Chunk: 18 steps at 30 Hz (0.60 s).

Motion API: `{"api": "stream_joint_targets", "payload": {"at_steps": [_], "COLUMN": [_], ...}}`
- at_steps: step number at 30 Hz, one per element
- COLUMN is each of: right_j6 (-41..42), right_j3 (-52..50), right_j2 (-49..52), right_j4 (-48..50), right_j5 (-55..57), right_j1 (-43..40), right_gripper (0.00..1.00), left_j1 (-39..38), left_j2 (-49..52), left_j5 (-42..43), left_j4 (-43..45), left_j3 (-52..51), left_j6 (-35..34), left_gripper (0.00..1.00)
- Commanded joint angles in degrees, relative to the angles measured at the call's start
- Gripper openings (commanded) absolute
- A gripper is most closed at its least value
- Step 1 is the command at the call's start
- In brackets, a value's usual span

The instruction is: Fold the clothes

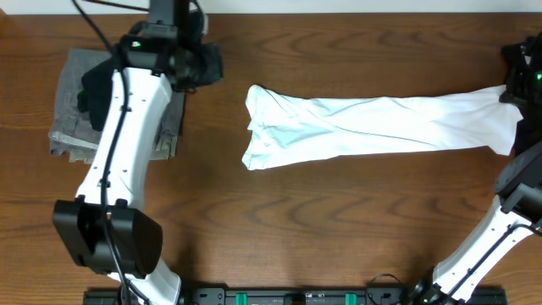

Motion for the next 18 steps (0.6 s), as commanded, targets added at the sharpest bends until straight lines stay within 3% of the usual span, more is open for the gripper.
{"api": "stream_joint_targets", "payload": {"at_steps": [1,10,18], "right_j6": [5.6,19.9,24.2], "right_j3": [3.4,3.8,3.3], "right_j2": [0.3,0.3,0.3], "right_j4": [-2.0,-2.7,-2.0], "right_j5": [-4.4,-9.1,-4.7], "right_j1": [3.6,15.9,27.8], "right_gripper": [0.01,0.01,0.01], "left_j1": [0.9,1.1,1.1], "left_j2": [-0.6,-0.6,-0.6], "left_j5": [-0.6,-1.2,-5.3], "left_j4": [-1.5,-3.2,-5.2], "left_j3": [0.3,0.2,0.2], "left_j6": [-0.3,-0.3,-0.3], "left_gripper": [0.11,0.11,0.11]}}
